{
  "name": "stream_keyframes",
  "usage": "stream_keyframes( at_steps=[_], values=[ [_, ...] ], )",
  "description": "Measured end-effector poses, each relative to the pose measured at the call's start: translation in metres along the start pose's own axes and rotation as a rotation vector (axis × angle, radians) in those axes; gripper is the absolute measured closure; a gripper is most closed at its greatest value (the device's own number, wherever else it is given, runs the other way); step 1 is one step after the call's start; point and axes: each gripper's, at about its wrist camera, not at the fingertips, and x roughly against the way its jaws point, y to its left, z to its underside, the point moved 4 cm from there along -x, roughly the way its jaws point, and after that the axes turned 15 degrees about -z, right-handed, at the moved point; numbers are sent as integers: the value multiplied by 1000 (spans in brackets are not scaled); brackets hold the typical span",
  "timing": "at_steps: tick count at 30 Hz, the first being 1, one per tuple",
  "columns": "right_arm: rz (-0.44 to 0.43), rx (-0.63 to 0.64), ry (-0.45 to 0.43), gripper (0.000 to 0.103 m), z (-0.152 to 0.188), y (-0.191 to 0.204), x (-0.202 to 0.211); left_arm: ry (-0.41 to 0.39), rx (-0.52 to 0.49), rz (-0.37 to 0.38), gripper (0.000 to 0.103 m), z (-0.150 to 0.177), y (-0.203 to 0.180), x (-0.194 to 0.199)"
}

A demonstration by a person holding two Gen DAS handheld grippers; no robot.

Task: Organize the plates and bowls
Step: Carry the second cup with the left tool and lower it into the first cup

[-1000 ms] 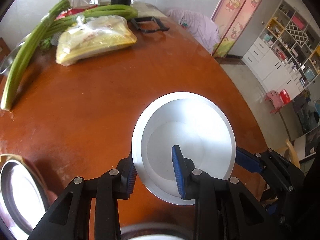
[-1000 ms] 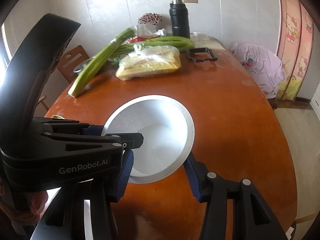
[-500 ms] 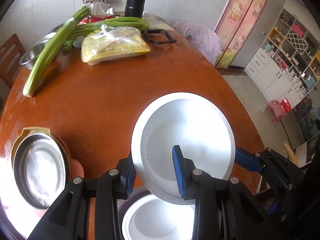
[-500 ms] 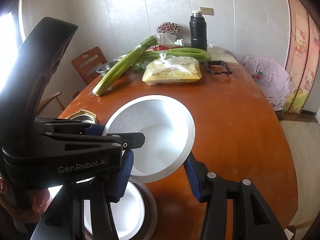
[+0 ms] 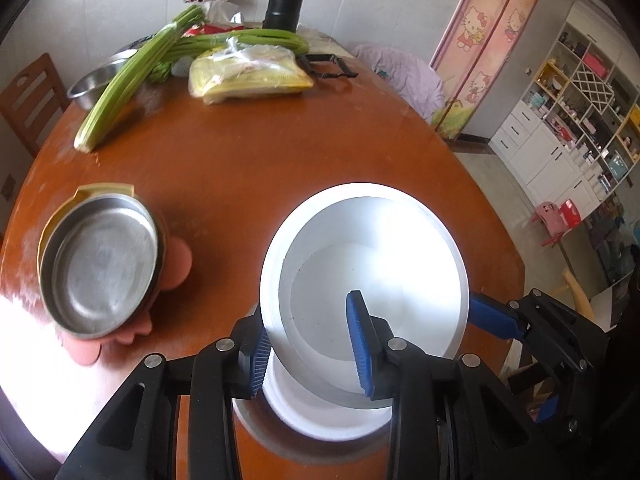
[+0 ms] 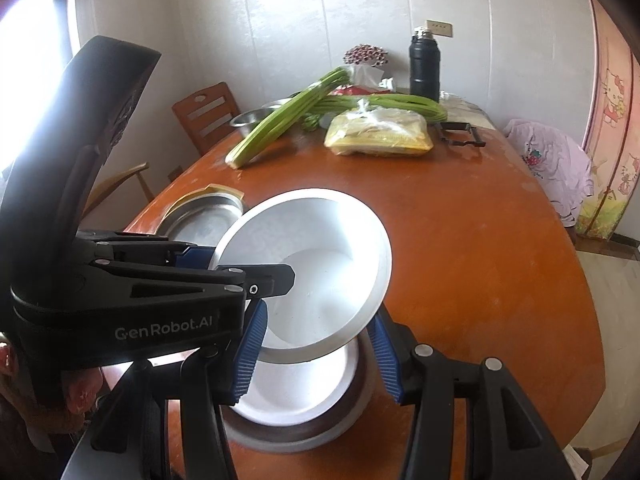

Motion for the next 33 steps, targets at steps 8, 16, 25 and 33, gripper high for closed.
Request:
stream_keyframes(
  at_steps=[8, 16, 25, 33],
  values=[
    [-23, -6, 35, 51, 25, 9, -12, 24, -20, -32, 68, 24, 1, -9],
    [-20, 16, 67, 51, 36, 14, -13, 35, -23, -27, 68, 32, 2, -12],
    [-27, 23, 72, 51, 40, 18, -11, 29, -24, -24, 66, 37, 5, -10],
    [-6, 20, 60, 51, 41, 15, -5, 32, -19, -30, 66, 41, 10, -12]
  ],
)
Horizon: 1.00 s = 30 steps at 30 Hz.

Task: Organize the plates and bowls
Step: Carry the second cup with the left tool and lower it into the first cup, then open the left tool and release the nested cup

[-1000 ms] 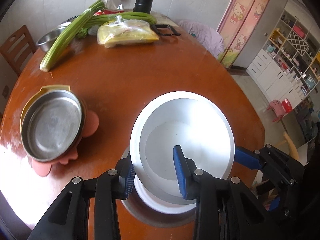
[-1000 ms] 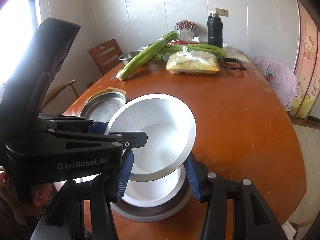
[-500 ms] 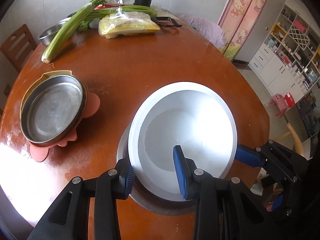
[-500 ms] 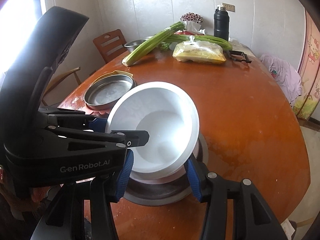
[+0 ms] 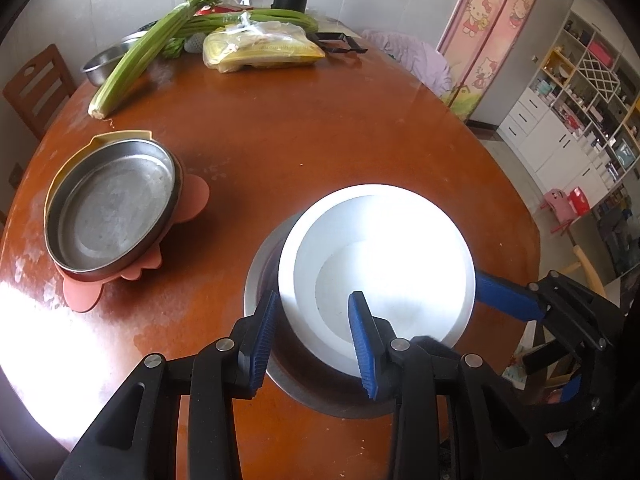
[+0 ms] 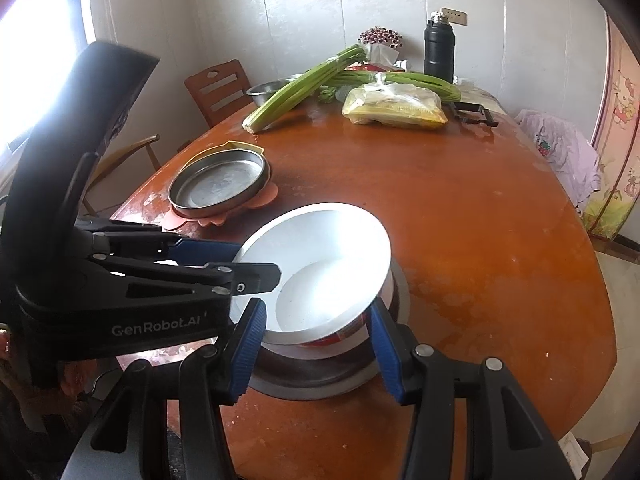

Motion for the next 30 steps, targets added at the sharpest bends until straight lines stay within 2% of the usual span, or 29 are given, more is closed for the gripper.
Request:
stream_keyframes(
  at_steps=[8, 17, 24, 30],
  values=[
    [36, -30, -23, 51, -1, -13, 6, -23, 23, -6, 64, -2, 9, 1],
    [61, -93, -14, 49, 1, -35, 1, -20, 49, -2, 54, -3, 16, -8],
    [49, -142, 11, 46, 6, -48, -10, 12, 65, 2, 53, -3, 18, -24],
    [4, -182, 18, 43, 9, -53, -16, 23, 63, 11, 51, -3, 15, -32]
  ],
)
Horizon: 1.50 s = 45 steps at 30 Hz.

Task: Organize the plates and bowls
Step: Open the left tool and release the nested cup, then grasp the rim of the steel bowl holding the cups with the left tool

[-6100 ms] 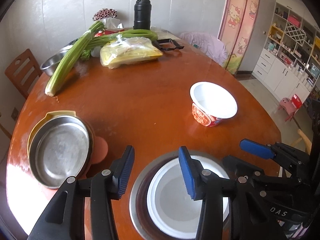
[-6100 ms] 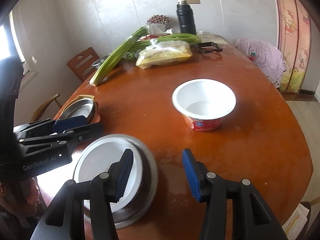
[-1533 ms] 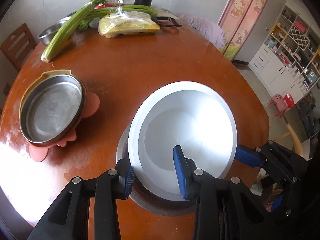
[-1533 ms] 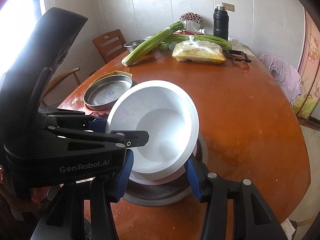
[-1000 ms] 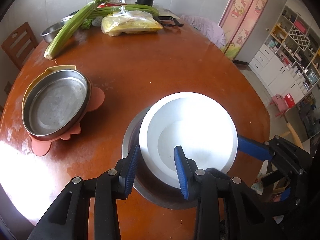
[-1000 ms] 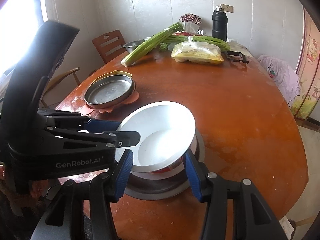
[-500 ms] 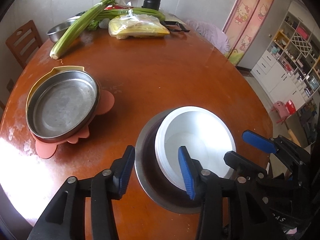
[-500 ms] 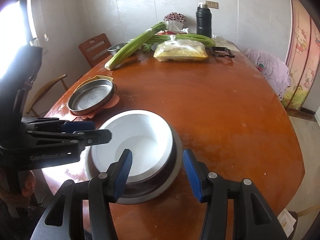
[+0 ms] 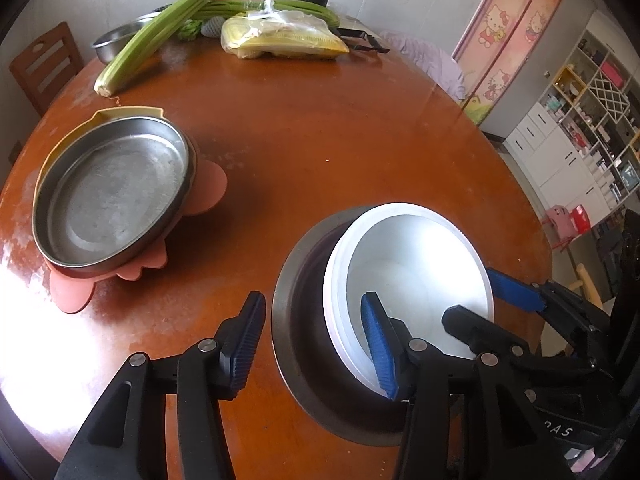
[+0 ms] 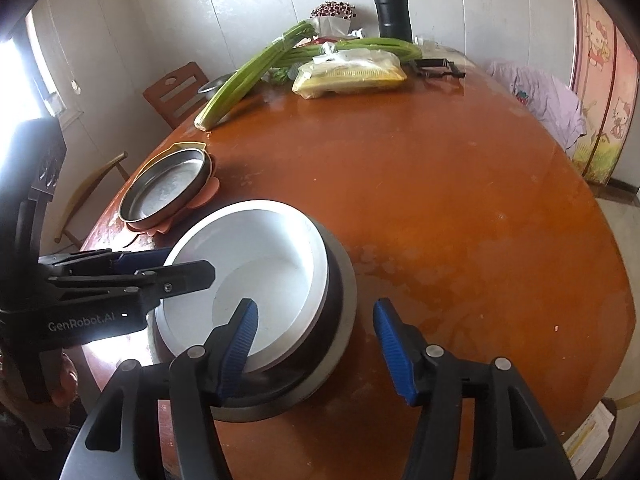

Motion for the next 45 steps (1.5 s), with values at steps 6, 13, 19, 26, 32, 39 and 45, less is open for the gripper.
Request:
stream_keyframes(
  at_steps=[6, 13, 19, 26, 32, 39, 45],
  values=[
    [-48, -22, 35, 42, 5, 2, -11, 15, -6, 6, 45, 0, -4, -8],
    [-72, -18, 66, 42, 7, 6, -22, 32, -21, 9, 44, 3, -11, -17],
    [-77, -13, 63, 42, 8, 8, -23, 29, -29, 17, 45, 2, -14, -20],
    [-75, -5, 57, 41, 8, 10, -22, 29, -26, 33, 47, 2, -13, -19],
    [-75, -4, 56, 41, 8, 9, -22, 34, -21, 35, 48, 1, -12, -21],
    [-65, 7, 57, 41, 7, 10, -21, 45, -16, 44, 48, 0, -11, -22],
    [-63, 19, 52, 41, 3, 13, -19, 34, -10, 43, 48, -1, -8, -18]
  ],
)
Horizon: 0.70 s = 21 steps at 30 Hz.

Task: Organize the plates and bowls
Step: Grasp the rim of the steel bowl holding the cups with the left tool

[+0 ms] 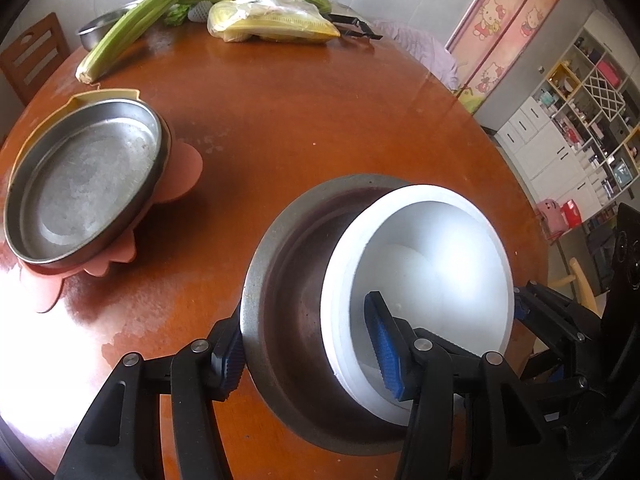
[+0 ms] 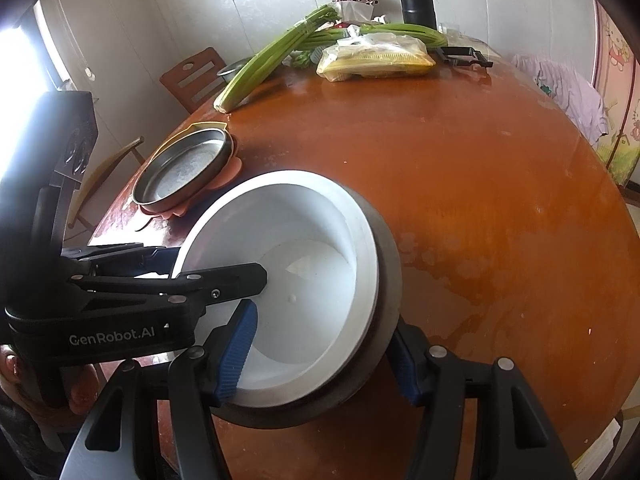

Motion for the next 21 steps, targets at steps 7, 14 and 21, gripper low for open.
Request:
stream_keyframes(
  at_steps=[7, 14, 21],
  values=[
    [-4, 19, -4, 41, -8, 8, -1, -14, 21, 2, 48, -2, 9, 8],
    [-7, 38, -21, 41, -21, 17, 0, -48, 33, 2, 48, -9, 18, 23],
    [-12, 69, -40, 41, -43, 32, 0, -85, 58, -1, 48, -22, 36, 38]
  ],
)
